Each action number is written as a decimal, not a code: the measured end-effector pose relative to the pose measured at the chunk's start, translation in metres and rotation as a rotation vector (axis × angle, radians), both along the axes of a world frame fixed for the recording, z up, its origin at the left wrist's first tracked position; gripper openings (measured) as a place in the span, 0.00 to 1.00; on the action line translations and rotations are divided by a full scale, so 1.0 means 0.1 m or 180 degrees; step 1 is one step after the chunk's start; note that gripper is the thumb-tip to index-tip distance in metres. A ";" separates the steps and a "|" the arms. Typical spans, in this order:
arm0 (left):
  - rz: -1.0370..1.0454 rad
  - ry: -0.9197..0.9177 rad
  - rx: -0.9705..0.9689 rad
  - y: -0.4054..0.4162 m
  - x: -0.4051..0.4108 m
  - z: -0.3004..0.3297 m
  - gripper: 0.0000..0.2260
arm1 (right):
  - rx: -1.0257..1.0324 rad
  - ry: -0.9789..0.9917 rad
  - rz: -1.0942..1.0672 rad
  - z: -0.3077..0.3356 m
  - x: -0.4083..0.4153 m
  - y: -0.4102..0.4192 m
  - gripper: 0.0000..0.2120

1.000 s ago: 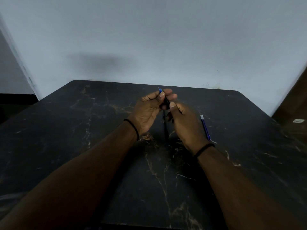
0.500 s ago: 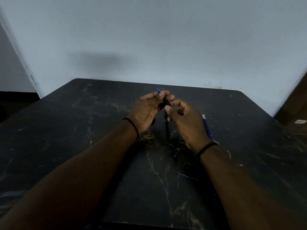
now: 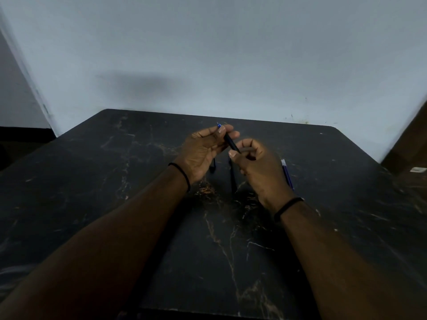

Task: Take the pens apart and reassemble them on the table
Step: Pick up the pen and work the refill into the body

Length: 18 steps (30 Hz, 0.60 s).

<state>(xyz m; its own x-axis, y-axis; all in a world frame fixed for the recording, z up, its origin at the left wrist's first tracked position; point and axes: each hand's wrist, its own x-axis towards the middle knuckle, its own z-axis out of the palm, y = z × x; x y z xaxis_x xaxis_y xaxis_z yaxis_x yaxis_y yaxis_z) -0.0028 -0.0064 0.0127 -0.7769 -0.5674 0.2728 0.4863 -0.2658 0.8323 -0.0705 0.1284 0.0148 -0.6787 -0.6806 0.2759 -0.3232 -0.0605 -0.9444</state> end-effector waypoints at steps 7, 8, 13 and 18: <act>0.0066 -0.0087 -0.0088 0.00 0.01 0.00 0.07 | 0.0179 -0.0004 -0.0126 -0.02 -0.01 -0.01 0.16; 0.0079 -0.0104 -0.0095 0.00 0.01 -0.01 0.07 | 0.0184 0.0000 -0.0116 -0.02 -0.01 -0.01 0.15; 0.0047 -0.0123 -0.0079 -0.02 0.01 -0.03 0.08 | 0.0041 -0.0094 -0.0068 -0.03 -0.03 -0.01 0.02; 0.0038 -0.0134 -0.0128 -0.03 0.01 -0.03 0.08 | 0.0088 -0.0183 -0.0005 -0.02 -0.01 0.00 0.10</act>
<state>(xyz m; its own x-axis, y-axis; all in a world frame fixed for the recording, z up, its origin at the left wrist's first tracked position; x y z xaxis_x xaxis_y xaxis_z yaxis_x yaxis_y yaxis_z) -0.0022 -0.0091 0.0095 -0.7814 -0.5660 0.2627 0.4535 -0.2260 0.8621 -0.0712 0.1288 0.0133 -0.6940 -0.6863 0.2176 -0.2685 -0.0337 -0.9627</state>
